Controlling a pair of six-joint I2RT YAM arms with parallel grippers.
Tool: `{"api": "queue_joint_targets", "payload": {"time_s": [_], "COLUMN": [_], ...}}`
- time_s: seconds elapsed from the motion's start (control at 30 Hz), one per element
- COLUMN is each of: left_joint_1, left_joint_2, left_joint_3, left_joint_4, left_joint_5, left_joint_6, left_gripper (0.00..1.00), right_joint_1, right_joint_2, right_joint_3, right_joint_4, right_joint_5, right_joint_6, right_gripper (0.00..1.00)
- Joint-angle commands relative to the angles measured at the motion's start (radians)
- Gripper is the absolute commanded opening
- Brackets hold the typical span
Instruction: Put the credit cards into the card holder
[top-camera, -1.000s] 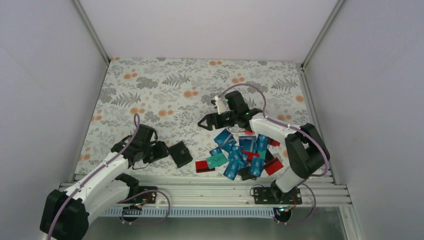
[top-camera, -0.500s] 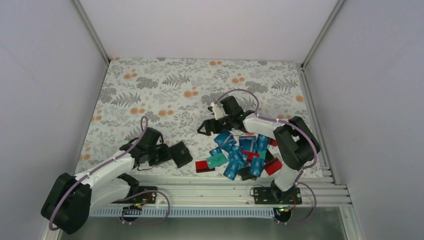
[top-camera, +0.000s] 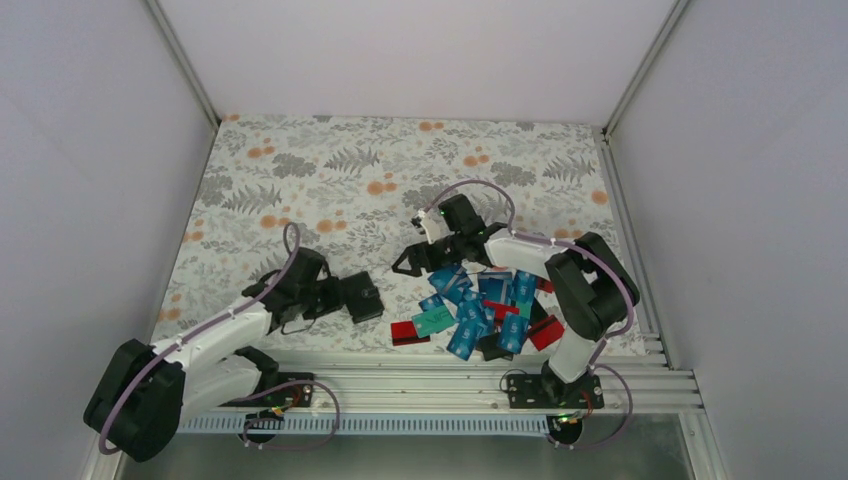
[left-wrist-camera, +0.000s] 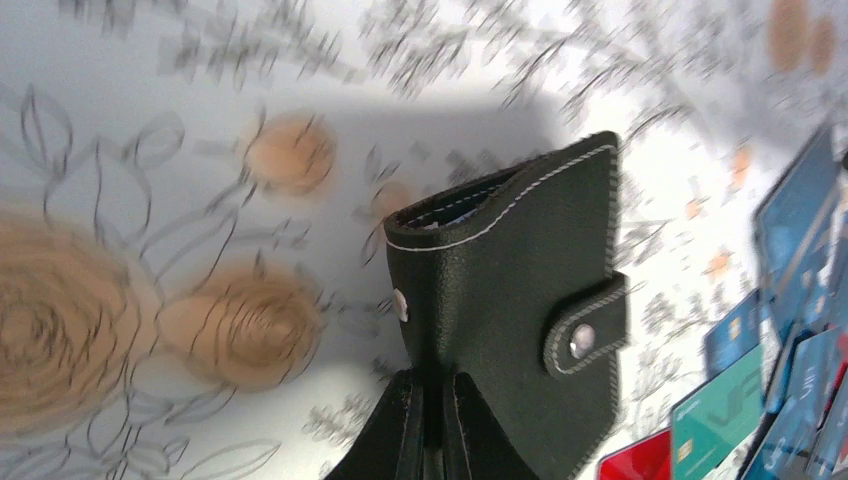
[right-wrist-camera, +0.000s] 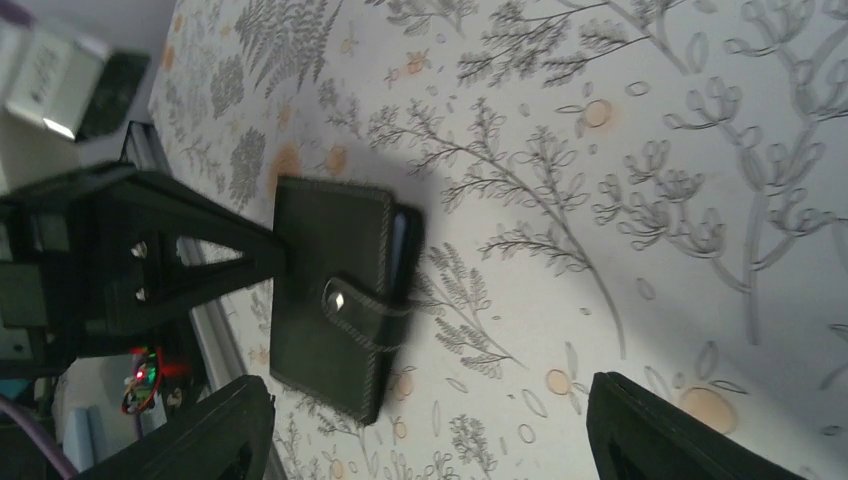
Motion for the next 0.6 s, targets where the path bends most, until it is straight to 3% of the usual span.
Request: {"api": "queue_joint_targets", "payload": {"time_s": [0.0, 0.2, 0.57], "left_joint_1": [0.0, 0.001, 0.001], "left_joint_2": [0.0, 0.002, -0.067], "left_joint_3": [0.098, 0.159, 0.239], "left_joint_4": [0.024, 0.045, 0.085], "left_joint_5": [-0.066, -0.052, 0.118], "left_joint_6": [0.066, 0.179, 0.338], "left_gripper": [0.02, 0.02, 0.02], "right_joint_1": [0.032, 0.034, 0.035], "right_joint_2": [-0.011, 0.019, 0.092], "right_joint_3": [-0.008, 0.019, 0.123], "right_joint_4": [0.014, 0.047, 0.092], "right_joint_5": [-0.058, -0.134, -0.241], "right_joint_6": [-0.03, -0.018, 0.027], "right_gripper": [0.8, 0.83, 0.88]}}
